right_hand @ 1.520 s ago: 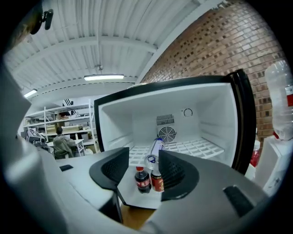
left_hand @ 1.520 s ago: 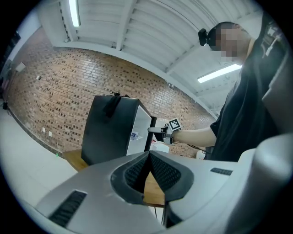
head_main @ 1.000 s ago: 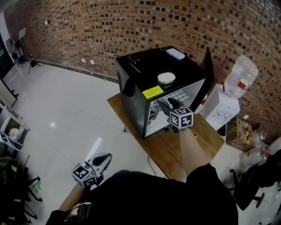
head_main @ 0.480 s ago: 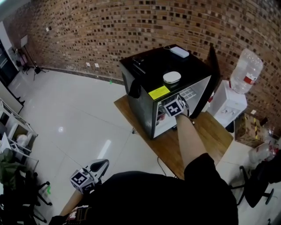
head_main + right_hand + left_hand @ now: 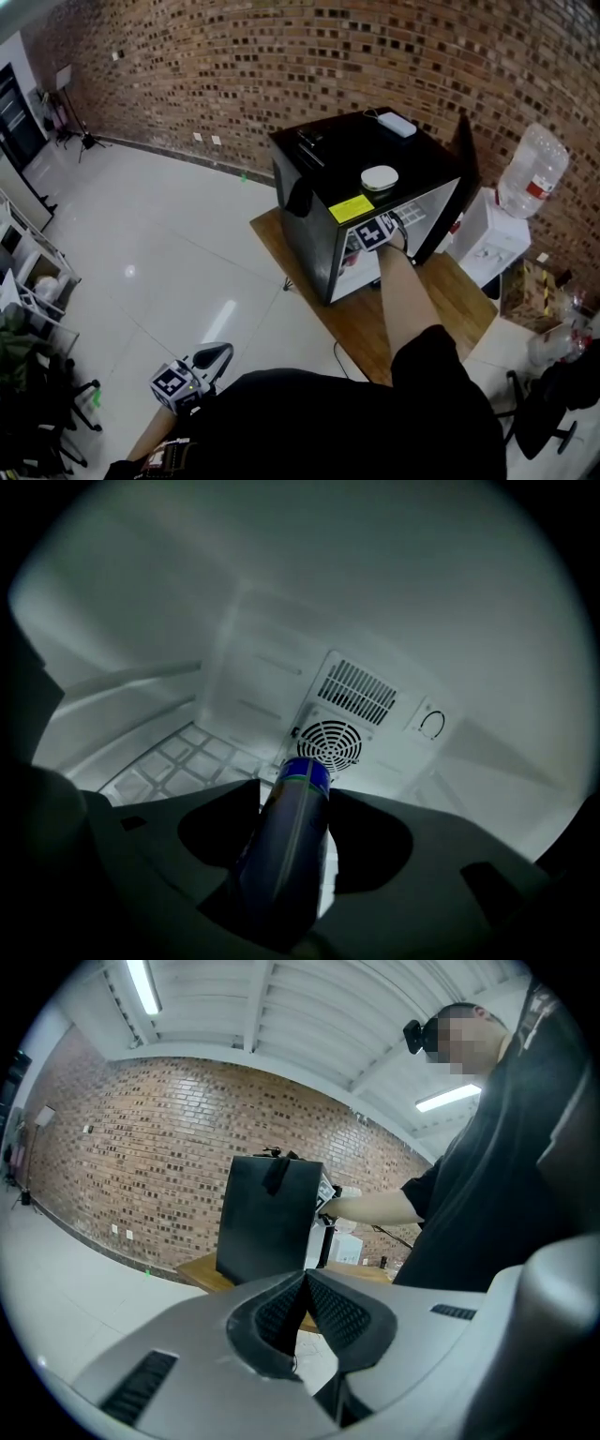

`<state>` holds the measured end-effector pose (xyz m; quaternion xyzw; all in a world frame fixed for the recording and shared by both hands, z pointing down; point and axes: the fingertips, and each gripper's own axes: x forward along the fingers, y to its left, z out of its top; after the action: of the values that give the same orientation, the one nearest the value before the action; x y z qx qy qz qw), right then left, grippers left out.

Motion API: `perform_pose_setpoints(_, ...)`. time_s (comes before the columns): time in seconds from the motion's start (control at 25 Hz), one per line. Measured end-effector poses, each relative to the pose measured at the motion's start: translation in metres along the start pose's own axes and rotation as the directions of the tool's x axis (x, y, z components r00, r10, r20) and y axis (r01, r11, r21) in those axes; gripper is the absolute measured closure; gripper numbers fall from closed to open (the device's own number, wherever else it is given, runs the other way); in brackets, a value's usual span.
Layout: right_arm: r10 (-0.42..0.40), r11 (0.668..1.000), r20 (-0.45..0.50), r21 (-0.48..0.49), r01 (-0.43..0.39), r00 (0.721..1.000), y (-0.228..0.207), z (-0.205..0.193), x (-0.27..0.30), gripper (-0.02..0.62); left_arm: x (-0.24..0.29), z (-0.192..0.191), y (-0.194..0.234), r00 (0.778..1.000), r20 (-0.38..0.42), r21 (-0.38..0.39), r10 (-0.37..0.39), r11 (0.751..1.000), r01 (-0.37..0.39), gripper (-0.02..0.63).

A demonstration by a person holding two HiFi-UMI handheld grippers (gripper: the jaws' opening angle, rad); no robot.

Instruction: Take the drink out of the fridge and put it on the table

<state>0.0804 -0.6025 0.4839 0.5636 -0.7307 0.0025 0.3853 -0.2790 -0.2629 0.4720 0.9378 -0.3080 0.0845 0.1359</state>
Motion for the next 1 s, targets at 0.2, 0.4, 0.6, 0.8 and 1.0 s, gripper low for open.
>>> perform_pose_setpoints(0.2, 0.001, 1.0, -0.073, -0.024, -0.003, 0.997, 0.003, -0.017, -0.006, 0.337, -0.002, -0.001, -0.002, 1.0, 0.011, -0.011, -0.001, 1.0, 0.001, 0.606)
perform_pose_setpoints(0.4, 0.088, 0.994, -0.079, 0.07, -0.083, 0.993, -0.001, -0.024, -0.024, 0.337, -0.003, -0.002, -0.001, 1.0, 0.017, -0.015, -0.001, 1.0, 0.001, 0.606)
perform_pose_setpoints(0.6, 0.119, 0.98, -0.078, 0.166, -0.105, 0.99, -0.003, -0.033, -0.015, 0.325, 0.001, -0.002, -0.005, 1.0, 0.015, -0.021, -0.014, 1.0, 0.014, 0.606)
perform_pose_setpoints(0.8, 0.207, 0.94, -0.079, 0.293, -0.176, 0.975, 0.01, -0.058, -0.012, 0.304, -0.001, 0.0, -0.007, 0.999, 0.027, -0.028, -0.018, 0.999, 0.019, 0.606)
perform_pose_setpoints(1.0, 0.228, 0.881, 0.118, 0.399, -0.256, 0.966, 0.014, -0.05, -0.033, 0.305, -0.005, -0.001, -0.003, 0.999, 0.024, -0.028, -0.031, 0.999, 0.032, 0.606)
